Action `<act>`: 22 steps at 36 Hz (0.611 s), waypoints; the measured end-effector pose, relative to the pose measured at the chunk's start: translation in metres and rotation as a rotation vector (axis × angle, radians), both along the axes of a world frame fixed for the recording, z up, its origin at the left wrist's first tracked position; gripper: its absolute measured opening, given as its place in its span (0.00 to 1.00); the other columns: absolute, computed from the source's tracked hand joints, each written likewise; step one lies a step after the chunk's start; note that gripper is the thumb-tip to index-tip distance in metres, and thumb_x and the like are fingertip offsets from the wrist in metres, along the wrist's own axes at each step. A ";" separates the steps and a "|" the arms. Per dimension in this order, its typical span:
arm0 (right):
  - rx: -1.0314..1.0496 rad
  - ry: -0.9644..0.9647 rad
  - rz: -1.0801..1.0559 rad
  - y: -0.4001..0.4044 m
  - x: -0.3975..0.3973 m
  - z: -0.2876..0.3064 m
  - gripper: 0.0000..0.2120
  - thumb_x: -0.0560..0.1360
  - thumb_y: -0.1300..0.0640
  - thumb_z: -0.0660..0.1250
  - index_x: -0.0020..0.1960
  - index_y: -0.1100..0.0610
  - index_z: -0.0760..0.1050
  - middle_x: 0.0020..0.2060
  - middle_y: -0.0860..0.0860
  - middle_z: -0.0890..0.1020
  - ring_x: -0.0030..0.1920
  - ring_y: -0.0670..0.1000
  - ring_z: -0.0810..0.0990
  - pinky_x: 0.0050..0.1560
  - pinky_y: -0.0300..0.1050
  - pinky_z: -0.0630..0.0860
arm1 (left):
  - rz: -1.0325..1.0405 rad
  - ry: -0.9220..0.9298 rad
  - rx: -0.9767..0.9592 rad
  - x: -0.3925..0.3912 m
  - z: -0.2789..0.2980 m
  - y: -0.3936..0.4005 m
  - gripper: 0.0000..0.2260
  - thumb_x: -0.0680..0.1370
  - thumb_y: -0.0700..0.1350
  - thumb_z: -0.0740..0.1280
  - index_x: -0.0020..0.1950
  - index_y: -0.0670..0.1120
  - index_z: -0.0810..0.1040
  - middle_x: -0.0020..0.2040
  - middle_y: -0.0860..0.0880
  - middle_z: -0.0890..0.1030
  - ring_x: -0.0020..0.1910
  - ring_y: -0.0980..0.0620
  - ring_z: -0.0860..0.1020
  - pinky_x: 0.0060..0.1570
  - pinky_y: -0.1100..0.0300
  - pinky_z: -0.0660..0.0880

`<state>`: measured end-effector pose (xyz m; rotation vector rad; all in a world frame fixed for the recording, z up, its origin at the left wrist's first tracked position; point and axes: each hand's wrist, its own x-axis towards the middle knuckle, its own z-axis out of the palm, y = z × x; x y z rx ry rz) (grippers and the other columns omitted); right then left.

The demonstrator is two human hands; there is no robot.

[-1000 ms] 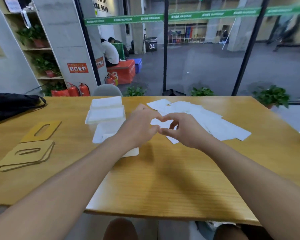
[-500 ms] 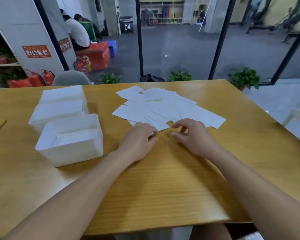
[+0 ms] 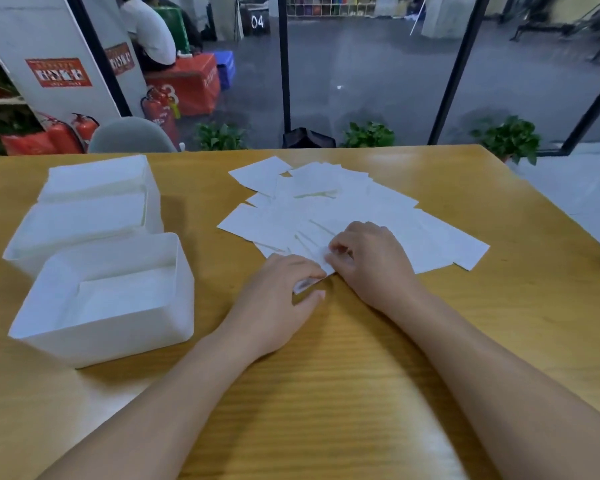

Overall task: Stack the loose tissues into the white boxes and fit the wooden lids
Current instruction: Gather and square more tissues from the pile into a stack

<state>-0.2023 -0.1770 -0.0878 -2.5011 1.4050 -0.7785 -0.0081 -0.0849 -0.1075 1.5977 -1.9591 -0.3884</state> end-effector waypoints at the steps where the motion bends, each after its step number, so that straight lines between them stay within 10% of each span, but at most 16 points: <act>1: -0.002 -0.001 0.002 -0.001 0.001 -0.001 0.06 0.79 0.55 0.73 0.45 0.56 0.84 0.42 0.49 0.81 0.46 0.55 0.78 0.51 0.55 0.75 | -0.004 0.013 0.013 0.001 0.000 0.000 0.12 0.84 0.54 0.73 0.68 0.57 0.84 0.65 0.66 0.81 0.68 0.62 0.71 0.66 0.73 0.65; 22: 0.123 -0.261 0.073 0.003 -0.028 0.007 0.05 0.80 0.53 0.77 0.45 0.48 0.85 0.42 0.42 0.83 0.44 0.46 0.80 0.44 0.39 0.74 | 0.014 0.121 0.037 0.004 0.006 0.006 0.10 0.84 0.56 0.72 0.65 0.60 0.85 0.60 0.68 0.82 0.65 0.64 0.75 0.63 0.70 0.69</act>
